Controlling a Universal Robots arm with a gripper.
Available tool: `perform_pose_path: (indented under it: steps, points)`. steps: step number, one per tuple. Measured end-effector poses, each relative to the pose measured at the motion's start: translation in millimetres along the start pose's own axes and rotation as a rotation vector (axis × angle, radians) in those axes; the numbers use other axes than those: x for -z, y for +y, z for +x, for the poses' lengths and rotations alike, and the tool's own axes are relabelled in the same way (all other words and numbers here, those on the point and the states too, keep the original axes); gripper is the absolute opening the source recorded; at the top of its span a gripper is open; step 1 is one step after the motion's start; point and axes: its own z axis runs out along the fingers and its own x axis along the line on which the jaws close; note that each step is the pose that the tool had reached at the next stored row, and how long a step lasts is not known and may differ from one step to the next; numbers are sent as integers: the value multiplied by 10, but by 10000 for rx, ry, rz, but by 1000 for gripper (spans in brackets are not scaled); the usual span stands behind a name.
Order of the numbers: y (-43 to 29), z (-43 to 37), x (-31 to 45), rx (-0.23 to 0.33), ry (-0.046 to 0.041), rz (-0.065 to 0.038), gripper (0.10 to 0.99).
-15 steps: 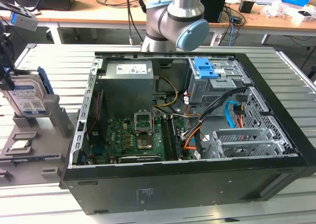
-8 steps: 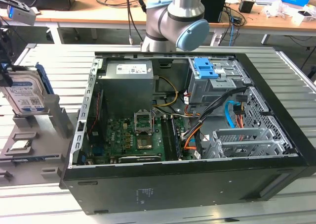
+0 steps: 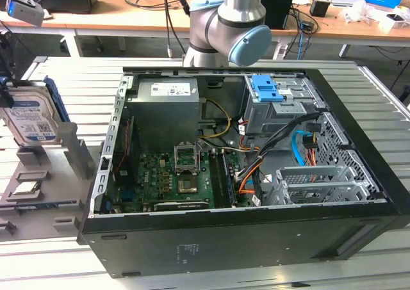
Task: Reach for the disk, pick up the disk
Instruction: 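Pick up the disk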
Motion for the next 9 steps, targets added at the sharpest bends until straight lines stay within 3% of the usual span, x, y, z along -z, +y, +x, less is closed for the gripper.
perform_pose_path:
  steps: [9]
  points:
    - [2, 4, 167, 0, -1, 0, 369]
